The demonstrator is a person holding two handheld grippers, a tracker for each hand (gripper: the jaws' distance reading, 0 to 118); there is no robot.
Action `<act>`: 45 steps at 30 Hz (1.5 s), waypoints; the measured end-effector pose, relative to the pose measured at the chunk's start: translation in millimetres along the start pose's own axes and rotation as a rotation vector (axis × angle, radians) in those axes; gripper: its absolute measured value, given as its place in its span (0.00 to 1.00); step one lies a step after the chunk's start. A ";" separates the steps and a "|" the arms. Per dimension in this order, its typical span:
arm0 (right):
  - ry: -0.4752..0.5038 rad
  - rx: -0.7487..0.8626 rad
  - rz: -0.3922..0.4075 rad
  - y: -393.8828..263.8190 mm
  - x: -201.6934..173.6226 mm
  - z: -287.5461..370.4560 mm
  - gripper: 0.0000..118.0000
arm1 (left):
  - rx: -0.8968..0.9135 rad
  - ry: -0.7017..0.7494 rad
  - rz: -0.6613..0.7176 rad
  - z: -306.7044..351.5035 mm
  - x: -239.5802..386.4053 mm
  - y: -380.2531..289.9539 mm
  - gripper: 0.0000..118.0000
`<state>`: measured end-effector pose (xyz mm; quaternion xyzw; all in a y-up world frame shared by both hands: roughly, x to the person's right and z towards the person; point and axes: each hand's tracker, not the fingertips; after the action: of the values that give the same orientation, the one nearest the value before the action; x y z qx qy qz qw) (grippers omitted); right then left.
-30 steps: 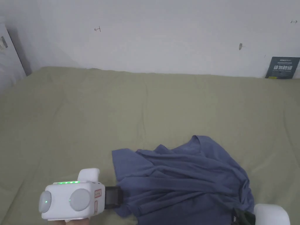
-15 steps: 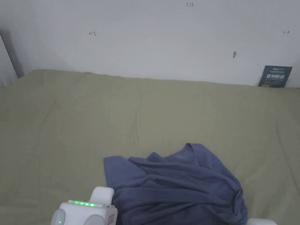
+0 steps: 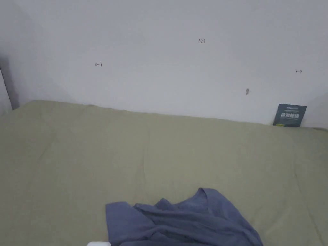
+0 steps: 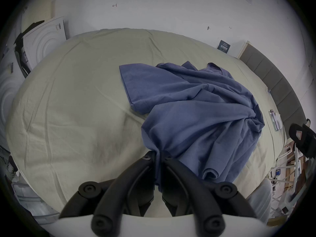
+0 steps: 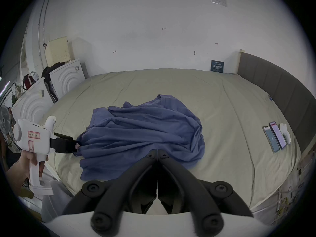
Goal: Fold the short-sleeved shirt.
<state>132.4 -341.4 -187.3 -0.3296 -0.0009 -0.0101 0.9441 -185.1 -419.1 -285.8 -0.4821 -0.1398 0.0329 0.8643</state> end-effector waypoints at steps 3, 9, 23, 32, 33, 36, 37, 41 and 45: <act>0.035 -0.015 0.041 22.5 -2.9 -21.8 0.00 | -0.001 -0.016 0.015 -1.6 -3.7 -2.2 0.04; 0.126 -0.021 0.160 85.4 -26.4 -78.4 0.00 | -0.012 -0.045 0.035 -3.4 -7.6 -3.7 0.04; 0.182 -0.274 0.398 170.2 -80.9 -260.6 0.99 | -0.029 -0.097 0.048 -4.5 -17.5 0.1 0.04; 0.161 -0.364 0.502 155.7 -98.3 -325.2 0.98 | -0.049 -0.114 0.044 -9.9 -20.0 1.6 0.04; 0.155 -0.383 0.513 155.6 -102.0 -323.1 0.98 | -0.053 -0.115 0.048 -10.5 -20.2 1.5 0.04; 0.180 -0.429 0.553 141.6 -109.4 -334.2 0.92 | -0.056 -0.118 0.053 -11.3 -20.3 1.1 0.04; 0.189 -0.435 0.574 137.5 -115.2 -329.3 0.81 | -0.057 -0.118 0.056 -11.6 -20.2 0.9 0.04; 0.246 -0.412 0.522 135.2 -114.0 -313.2 0.18 | -0.065 -0.117 0.056 -13.5 -20.2 -0.1 0.04; 0.212 -0.404 0.492 147.7 -97.1 -296.2 0.02 | -0.068 -0.107 0.038 -11.6 -16.6 0.6 0.04</act>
<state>36.8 -408.4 -511.8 -0.4973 0.1792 0.1840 0.8287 -197.9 -431.5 -295.5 -0.5115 -0.1774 0.0703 0.8378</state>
